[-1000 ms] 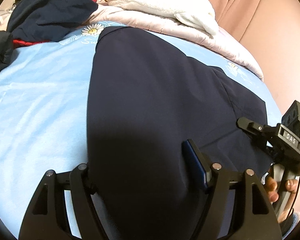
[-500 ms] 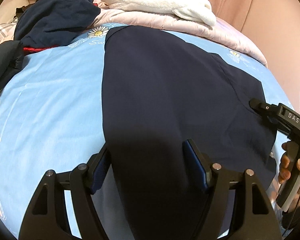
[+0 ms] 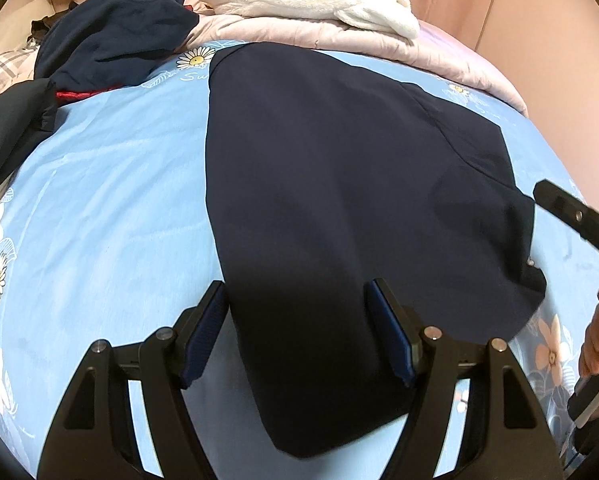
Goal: Fold large clothes
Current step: 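Open the left tool and release the bundle while the right tool holds its edge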
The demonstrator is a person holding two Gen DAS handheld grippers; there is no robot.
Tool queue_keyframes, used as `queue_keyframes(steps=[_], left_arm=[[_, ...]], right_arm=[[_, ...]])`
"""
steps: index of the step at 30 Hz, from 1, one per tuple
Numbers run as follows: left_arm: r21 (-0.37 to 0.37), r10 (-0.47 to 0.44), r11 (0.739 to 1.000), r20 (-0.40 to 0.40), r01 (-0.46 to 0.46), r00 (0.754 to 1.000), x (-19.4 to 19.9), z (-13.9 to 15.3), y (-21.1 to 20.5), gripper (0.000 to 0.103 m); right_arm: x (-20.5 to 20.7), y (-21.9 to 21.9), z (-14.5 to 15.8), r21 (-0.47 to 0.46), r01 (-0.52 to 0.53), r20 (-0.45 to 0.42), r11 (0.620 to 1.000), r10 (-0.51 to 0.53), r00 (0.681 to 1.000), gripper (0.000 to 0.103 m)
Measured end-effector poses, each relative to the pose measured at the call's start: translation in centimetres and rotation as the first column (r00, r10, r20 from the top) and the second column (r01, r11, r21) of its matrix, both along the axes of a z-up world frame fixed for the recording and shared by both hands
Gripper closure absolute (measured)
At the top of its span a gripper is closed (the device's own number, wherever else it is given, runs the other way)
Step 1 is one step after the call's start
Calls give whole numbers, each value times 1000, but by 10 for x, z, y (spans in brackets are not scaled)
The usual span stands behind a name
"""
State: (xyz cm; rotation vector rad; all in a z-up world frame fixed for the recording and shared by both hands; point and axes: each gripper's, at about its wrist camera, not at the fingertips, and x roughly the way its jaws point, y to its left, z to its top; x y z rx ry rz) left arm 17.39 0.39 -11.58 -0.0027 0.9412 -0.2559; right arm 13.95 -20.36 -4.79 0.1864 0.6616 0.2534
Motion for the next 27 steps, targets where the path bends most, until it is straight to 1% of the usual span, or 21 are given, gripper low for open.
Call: queue_keyframes(steps=[1, 2, 3, 6, 8, 11, 13, 18, 22, 27], left_arm=[[1, -1, 1000, 2, 1, 1000, -3, 1, 0, 30], [2, -5, 1000, 3, 5, 1000, -6, 1, -1, 30], [5, -7, 1000, 6, 7, 1000, -9, 1, -2, 30], [28, -18, 999, 15, 18, 1000, -14, -1, -6, 30], [39, -20, 999, 17, 20, 1000, -13, -4, -7, 30], [34, -19, 999, 10, 18, 1000, -11, -8, -6, 30], [24, -15, 1000, 6, 15, 1000, -12, -9, -4, 30], [-2, -15, 1000, -10, 15, 1000, -20, -10, 0, 30], [3, -19, 1000, -15, 19, 1000, -24, -10, -1, 30], [13, -21, 1000, -15, 21, 1000, -27, -9, -2, 30]], right_arm=[[-3, 3, -3, -5, -20, -1, 1000, 20, 1000, 41], [-5, 6, -6, -7, -35, -4, 999, 35, 999, 45], [-6, 9, -11, -9, -59, -12, 998, 59, 998, 53], [-2, 18, -27, -64, -73, -57, 995, 70, 996, 60], [2, 19, -36, -75, -77, -89, 994, 70, 994, 61], [10, 16, -51, -83, -71, -126, 994, 60, 990, 61], [9, 14, -51, -67, -70, -126, 995, 61, 990, 61], [5, 11, -47, -65, -75, -141, 995, 65, 988, 61], [-8, 13, -47, -55, -70, -143, 996, 62, 988, 61], [-11, 13, -46, -46, -62, -149, 997, 54, 987, 61]])
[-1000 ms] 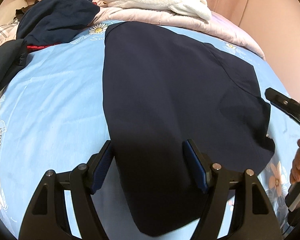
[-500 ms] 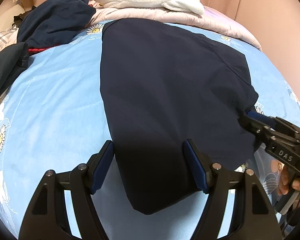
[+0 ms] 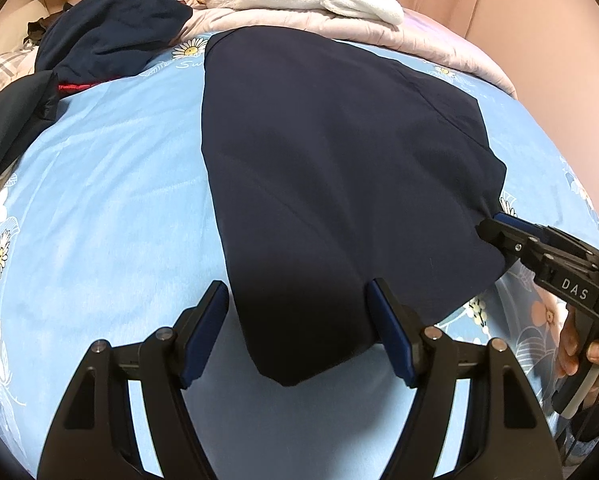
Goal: Fold large clothes
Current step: 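Open the left tool and release the bundle while the right tool holds its edge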
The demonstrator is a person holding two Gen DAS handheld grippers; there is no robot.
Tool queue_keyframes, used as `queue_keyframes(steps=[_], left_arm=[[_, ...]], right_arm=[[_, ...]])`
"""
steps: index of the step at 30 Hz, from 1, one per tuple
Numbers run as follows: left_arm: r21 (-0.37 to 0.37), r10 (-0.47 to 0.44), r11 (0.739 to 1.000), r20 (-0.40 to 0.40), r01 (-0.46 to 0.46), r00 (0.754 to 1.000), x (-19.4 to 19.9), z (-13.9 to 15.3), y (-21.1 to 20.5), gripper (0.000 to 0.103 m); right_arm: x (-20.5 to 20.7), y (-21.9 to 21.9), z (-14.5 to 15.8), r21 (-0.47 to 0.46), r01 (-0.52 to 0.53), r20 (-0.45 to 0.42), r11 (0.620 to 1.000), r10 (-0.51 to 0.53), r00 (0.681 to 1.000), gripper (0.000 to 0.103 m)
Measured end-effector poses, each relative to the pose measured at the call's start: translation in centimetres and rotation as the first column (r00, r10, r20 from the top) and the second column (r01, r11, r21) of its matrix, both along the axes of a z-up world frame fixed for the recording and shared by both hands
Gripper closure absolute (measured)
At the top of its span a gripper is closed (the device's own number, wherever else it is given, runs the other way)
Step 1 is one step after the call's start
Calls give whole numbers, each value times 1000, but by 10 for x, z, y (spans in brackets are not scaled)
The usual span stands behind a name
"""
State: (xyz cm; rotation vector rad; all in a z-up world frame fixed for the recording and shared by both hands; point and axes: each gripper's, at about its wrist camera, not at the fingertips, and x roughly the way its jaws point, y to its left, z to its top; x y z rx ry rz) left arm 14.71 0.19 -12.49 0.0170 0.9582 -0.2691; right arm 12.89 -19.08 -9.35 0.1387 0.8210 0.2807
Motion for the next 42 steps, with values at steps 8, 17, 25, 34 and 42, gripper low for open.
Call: queue_keyframes(steps=[8, 17, 25, 34, 42], left_arm=[[2, 5, 1000, -8, -5, 1000, -2, -3, -1, 30], [12, 0, 1000, -13, 0, 1000, -6, -5, 0, 30], [11, 8, 1000, -17, -7, 1000, -3, -7, 2, 26], [10, 7, 1000, -17, -7, 1000, -3, -8, 3, 25], [14, 15, 1000, -20, -14, 1000, 0, -9, 6, 23]], right_arm=[[-2, -1, -2, 6, 3, -6, 1000, -3, 1000, 61], [-6, -14, -1, 27, 24, -16, 999, -24, 1000, 61], [-5, -16, -3, 26, 30, -22, 999, -29, 999, 61], [-4, -16, -4, 24, 28, -25, 999, -27, 999, 61], [-4, -17, -3, 27, 28, -28, 999, -28, 999, 61]])
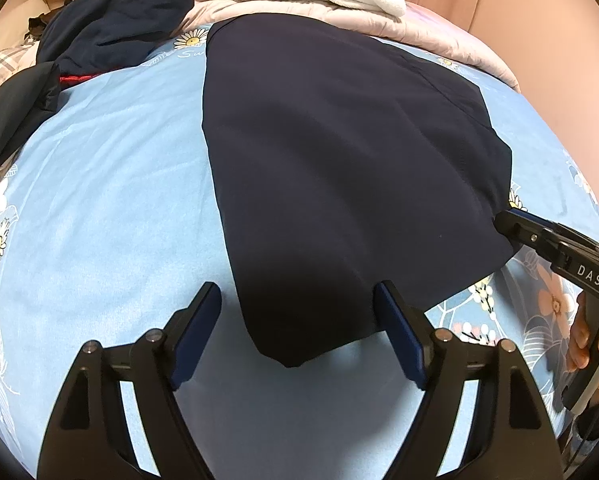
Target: Fold large clothes
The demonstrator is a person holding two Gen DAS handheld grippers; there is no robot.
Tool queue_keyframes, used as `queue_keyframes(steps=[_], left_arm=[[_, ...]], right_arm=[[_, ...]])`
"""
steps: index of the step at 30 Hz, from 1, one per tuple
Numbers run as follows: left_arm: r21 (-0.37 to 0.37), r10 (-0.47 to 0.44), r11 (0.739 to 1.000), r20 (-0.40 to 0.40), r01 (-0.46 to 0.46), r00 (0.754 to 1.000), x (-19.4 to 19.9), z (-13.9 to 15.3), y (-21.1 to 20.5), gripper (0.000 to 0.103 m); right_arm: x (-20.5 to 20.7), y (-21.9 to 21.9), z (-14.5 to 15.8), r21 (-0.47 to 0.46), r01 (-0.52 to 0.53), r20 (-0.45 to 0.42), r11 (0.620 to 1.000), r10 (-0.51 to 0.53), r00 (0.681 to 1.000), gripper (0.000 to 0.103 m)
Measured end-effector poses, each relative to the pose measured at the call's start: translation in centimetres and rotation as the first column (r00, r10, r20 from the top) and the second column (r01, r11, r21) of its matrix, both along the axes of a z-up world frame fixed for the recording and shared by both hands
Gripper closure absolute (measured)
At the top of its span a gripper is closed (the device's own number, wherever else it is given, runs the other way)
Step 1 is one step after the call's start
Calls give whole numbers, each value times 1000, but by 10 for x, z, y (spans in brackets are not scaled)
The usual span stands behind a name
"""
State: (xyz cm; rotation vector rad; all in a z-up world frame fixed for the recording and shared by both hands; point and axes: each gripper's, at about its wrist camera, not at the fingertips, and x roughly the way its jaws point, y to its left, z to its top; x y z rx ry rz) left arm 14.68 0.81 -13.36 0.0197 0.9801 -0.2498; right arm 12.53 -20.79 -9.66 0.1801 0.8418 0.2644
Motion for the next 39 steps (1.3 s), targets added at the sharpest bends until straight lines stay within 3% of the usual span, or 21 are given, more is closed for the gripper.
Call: queue_keyframes(steps=[37, 39], left_arm=[[11, 57, 998, -21, -57, 998, -14, 2, 16, 17], [-3, 59, 998, -23, -59, 998, -15, 3, 20, 17]], right_arm=[[-12, -18, 3, 57, 56, -47, 997, -54, 997, 61], [-14, -21, 3, 96, 59, -58, 994, -54, 997, 47]])
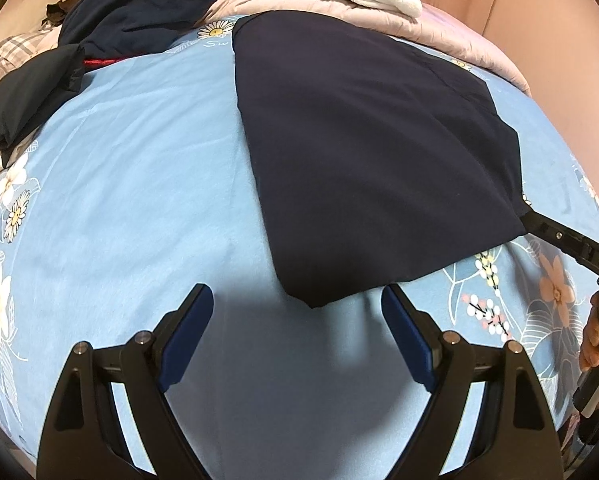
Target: Fold large clothes
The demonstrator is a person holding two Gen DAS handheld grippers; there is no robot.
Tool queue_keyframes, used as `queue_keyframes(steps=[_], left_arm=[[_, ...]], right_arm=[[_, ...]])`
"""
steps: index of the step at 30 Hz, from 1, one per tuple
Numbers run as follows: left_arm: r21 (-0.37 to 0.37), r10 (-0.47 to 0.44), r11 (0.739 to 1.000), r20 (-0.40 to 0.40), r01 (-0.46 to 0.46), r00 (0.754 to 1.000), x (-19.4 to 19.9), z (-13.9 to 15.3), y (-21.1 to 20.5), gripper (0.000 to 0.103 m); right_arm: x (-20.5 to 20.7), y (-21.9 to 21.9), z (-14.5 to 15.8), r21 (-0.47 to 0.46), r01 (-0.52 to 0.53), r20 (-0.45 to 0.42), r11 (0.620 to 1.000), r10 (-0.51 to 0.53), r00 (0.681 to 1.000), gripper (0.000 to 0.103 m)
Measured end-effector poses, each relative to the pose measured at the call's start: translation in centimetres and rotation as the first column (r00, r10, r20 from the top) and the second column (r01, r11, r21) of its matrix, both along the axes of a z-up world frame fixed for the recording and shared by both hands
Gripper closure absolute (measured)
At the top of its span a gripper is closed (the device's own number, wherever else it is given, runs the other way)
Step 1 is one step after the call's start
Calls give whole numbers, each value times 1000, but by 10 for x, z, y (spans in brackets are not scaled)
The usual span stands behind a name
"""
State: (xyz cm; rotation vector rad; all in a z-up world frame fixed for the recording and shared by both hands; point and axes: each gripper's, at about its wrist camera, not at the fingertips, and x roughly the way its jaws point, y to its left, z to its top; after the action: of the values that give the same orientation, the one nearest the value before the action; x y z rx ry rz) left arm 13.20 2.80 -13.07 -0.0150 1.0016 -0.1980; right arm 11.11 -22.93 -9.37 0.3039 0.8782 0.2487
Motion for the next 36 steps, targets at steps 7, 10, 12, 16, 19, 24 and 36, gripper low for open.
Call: queue_keyframes(steps=[7, 10, 12, 16, 19, 24, 36], left_arm=[[-125, 35, 992, -6, -36, 999, -2, 4, 22, 14], [-193, 59, 979, -11, -60, 998, 2, 5, 29, 14], [-264, 68, 962, -31, -74, 997, 8, 4, 34, 14], [-311, 87, 945, -56, -100, 995, 21, 1, 36, 14], [-318, 92, 942, -73, -110, 993, 25, 0, 35, 14], [-291, 80, 952, -60, -94, 995, 32, 4, 29, 14], [-185, 52, 981, -5, -51, 999, 57, 20, 19, 13]], right_arm=[[-3, -11, -5, 198, -17, -6, 980, 18, 1000, 43], [6, -13, -9, 247, 10, -20, 969, -5, 1000, 42], [13, -13, -13, 279, 19, -24, 960, -13, 1000, 40], [21, -13, -20, 332, 29, -41, 943, -16, 999, 41], [19, -10, -13, 266, 46, -29, 963, -40, 999, 80], [7, -3, 18, 194, -32, 95, 980, 14, 995, 96], [24, -4, -9, -6, 14, 28, 1000, -14, 1000, 98]])
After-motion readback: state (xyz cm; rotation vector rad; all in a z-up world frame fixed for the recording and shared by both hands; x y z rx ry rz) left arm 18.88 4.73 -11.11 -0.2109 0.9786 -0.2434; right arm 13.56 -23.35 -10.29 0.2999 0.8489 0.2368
